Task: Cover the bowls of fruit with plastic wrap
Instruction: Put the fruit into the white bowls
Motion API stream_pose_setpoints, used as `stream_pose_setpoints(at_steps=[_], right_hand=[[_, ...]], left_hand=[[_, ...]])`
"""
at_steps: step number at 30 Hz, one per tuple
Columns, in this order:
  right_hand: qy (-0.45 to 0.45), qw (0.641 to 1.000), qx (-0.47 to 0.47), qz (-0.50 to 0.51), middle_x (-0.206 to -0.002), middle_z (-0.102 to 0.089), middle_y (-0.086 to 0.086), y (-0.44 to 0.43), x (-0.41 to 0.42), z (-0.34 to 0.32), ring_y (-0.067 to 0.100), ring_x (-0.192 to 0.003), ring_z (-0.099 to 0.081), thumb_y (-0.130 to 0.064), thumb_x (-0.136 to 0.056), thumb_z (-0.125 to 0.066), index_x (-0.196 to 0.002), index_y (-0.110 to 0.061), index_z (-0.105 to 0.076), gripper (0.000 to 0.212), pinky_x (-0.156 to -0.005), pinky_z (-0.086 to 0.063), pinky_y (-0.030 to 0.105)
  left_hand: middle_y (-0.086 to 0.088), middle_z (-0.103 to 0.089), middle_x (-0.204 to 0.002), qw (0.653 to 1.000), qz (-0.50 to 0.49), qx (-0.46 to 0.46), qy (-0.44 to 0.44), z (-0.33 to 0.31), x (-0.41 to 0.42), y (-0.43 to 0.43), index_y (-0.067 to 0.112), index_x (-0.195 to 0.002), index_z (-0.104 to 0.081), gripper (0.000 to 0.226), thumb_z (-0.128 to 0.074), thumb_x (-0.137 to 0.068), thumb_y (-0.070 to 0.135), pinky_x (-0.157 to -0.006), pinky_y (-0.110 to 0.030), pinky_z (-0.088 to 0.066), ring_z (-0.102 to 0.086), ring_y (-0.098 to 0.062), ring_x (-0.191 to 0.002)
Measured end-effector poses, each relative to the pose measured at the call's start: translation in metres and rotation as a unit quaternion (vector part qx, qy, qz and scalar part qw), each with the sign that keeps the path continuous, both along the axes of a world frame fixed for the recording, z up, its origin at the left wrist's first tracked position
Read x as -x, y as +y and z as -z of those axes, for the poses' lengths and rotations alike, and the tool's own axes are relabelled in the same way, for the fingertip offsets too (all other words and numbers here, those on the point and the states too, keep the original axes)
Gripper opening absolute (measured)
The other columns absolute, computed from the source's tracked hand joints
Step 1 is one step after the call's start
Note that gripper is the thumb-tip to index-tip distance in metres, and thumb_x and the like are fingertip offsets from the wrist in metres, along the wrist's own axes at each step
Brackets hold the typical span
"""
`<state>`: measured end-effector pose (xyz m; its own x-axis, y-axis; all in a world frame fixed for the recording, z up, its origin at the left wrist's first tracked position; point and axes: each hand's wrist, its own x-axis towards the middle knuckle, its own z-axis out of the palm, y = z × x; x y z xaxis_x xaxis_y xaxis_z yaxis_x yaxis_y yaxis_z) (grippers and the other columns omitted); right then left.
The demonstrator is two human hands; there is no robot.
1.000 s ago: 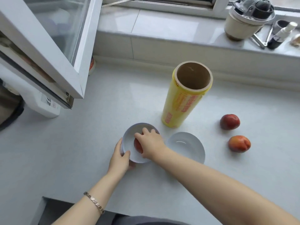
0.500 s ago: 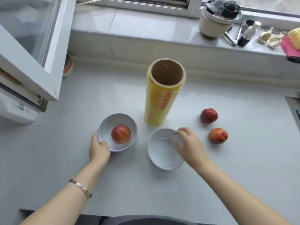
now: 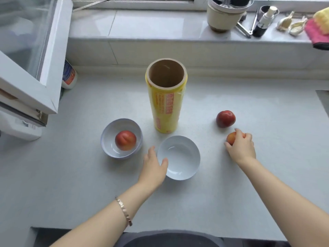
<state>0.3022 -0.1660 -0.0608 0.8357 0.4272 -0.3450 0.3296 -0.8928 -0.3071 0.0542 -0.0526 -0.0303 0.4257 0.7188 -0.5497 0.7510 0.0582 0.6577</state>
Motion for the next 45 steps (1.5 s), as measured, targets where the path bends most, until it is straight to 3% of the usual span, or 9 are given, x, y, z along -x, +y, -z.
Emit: stream_pose_setpoints(at_steps=[8,14,18,23,26,29,32,37,45], right_hand=[[0.047,0.966,-0.189,-0.172,-0.121,-0.051,0.011,0.03,0.046,-0.045,0.024,-0.111,-0.05,-0.016,-0.065,-0.078,-0.125,-0.011,-0.048,0.068,-0.09,-0.034,0.018],[0.086,0.898,-0.029,-0.43,-0.123,-0.044,0.009,0.059,0.124,-0.026,0.028,-0.107,-0.052,-0.027,-0.072,-0.068,-0.121,-0.013,-0.046,0.056,-0.084,-0.047,0.035],[0.074,0.908,-0.028,-0.411,-0.118,-0.043,0.013,0.066,0.143,-0.009,0.034,-0.098,-0.055,-0.036,-0.078,-0.064,-0.121,-0.011,-0.047,0.053,-0.073,-0.048,0.035],[0.199,0.888,-0.071,-0.409,-0.135,-0.041,0.006,0.062,0.113,-0.024,0.022,-0.124,-0.044,-0.021,-0.074,-0.068,-0.133,-0.017,-0.042,0.064,-0.103,-0.036,0.03],[0.086,0.924,-0.174,-0.331,-0.126,-0.05,0.013,0.055,0.062,-0.032,0.027,-0.12,-0.047,-0.005,-0.075,-0.066,-0.117,-0.009,-0.059,0.042,-0.105,-0.033,0.032],[-0.053,0.975,-0.14,-0.164,-0.129,-0.044,0.021,0.052,0.008,-0.025,0.039,-0.122,-0.04,-0.006,-0.076,-0.065,-0.123,-0.005,-0.054,0.048,-0.105,-0.028,0.037],[-0.014,0.998,-0.024,-0.058,-0.144,-0.024,0.019,0.055,-0.024,-0.015,0.042,-0.125,-0.033,-0.021,-0.083,-0.062,-0.139,-0.021,-0.034,0.063,-0.106,-0.029,0.046],[0.045,0.996,-0.078,0.019,-0.131,-0.033,0.017,0.06,-0.032,-0.006,0.044,-0.104,-0.053,-0.027,-0.084,-0.061,-0.132,-0.028,-0.037,0.054,-0.092,-0.043,0.042],[0.052,0.975,-0.183,-0.114,-0.11,-0.045,0.006,0.052,0.0,-0.034,0.019,-0.093,-0.047,-0.021,-0.069,-0.075,-0.126,-0.022,-0.044,0.065,-0.087,-0.035,0.025]], left_hand=[[-0.016,-0.059,-0.099,0.976,-0.111,0.184,-0.046,0.002,-0.003,0.009,0.014,-0.122,-0.045,0.034,-0.038,-0.091,0.001,-0.056,-0.033,-0.057,-0.061,-0.033,-0.074],[-0.011,-0.066,-0.084,0.965,-0.122,0.22,-0.081,0.001,0.01,0.011,0.018,-0.131,-0.042,0.04,-0.042,-0.093,0.004,-0.061,-0.029,-0.058,-0.066,-0.022,-0.063],[-0.016,-0.063,-0.094,0.972,-0.111,0.193,-0.081,-0.001,0.011,0.01,0.015,-0.139,-0.035,0.044,-0.04,-0.096,0.005,-0.056,-0.023,-0.055,-0.063,-0.024,-0.066],[-0.012,-0.06,-0.086,0.984,-0.073,0.141,-0.076,-0.001,0.011,0.009,0.013,-0.132,-0.042,0.038,-0.037,-0.096,0.004,-0.052,-0.018,-0.053,-0.059,-0.022,-0.066],[-0.011,-0.061,-0.106,0.998,0.001,0.056,-0.022,0.002,0.012,0.01,0.018,-0.142,-0.031,0.049,-0.038,-0.094,0.01,-0.073,-0.027,-0.051,-0.061,-0.026,-0.088],[-0.004,-0.038,-0.143,0.994,0.108,-0.032,0.0,-0.001,0.009,0.01,0.031,-0.146,-0.016,0.063,-0.044,-0.091,0.016,-0.089,-0.021,-0.035,-0.047,-0.022,-0.122],[-0.001,-0.012,-0.154,0.975,0.205,-0.077,0.039,-0.003,0.005,0.01,0.047,-0.141,-0.017,0.069,-0.053,-0.085,0.031,-0.089,-0.024,-0.04,-0.045,-0.022,-0.126],[-0.003,0.007,-0.156,0.955,0.255,-0.102,0.108,0.003,-0.001,0.01,0.049,-0.139,-0.023,0.07,-0.062,-0.08,0.04,-0.095,-0.029,-0.042,-0.028,-0.025,-0.138],[-0.003,-0.032,-0.136,0.984,0.151,-0.084,0.041,0.013,-0.004,0.011,0.033,-0.126,-0.047,0.058,-0.07,-0.074,0.027,-0.085,-0.023,-0.044,-0.056,-0.025,-0.106]])
